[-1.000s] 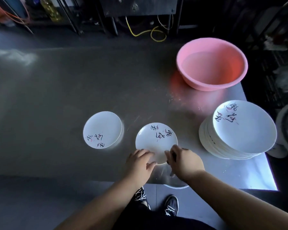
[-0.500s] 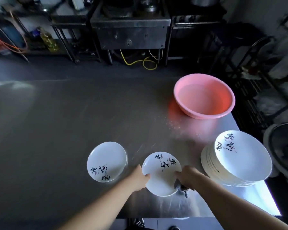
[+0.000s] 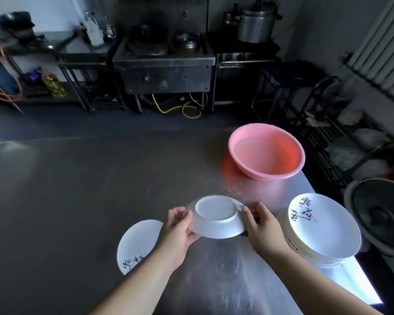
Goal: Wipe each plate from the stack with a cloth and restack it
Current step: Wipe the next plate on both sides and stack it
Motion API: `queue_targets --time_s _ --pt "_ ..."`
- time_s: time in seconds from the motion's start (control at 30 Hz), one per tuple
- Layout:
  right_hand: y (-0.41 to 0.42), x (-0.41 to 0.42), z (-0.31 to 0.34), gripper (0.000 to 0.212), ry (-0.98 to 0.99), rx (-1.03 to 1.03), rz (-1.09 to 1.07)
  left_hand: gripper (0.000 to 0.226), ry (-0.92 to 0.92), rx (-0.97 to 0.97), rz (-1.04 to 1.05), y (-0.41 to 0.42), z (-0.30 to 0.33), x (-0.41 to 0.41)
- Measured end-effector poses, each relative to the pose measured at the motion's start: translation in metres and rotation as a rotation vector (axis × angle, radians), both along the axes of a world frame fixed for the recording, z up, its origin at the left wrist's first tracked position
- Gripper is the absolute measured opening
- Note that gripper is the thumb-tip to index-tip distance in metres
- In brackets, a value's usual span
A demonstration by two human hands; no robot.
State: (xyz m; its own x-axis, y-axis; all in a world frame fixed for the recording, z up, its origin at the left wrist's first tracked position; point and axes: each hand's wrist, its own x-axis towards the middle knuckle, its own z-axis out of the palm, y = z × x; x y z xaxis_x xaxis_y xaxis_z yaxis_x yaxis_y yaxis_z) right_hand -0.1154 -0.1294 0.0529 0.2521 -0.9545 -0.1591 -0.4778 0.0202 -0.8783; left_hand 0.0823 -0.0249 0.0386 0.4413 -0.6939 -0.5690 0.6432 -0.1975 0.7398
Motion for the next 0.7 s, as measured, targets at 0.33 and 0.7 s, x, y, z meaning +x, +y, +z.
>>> queue_targets --time_s 0.33,0.7 --pt "-0.018 0.036 0.081 0.035 0.013 -0.641 0.090 0.050 0.077 -0.305 -0.123 -0.006 0.067 0.025" --pt "0.020 0.055 0.082 0.094 0.362 -1.046 0.673 0.044 0.014 -0.486 -0.051 -0.011 0.125 0.015"
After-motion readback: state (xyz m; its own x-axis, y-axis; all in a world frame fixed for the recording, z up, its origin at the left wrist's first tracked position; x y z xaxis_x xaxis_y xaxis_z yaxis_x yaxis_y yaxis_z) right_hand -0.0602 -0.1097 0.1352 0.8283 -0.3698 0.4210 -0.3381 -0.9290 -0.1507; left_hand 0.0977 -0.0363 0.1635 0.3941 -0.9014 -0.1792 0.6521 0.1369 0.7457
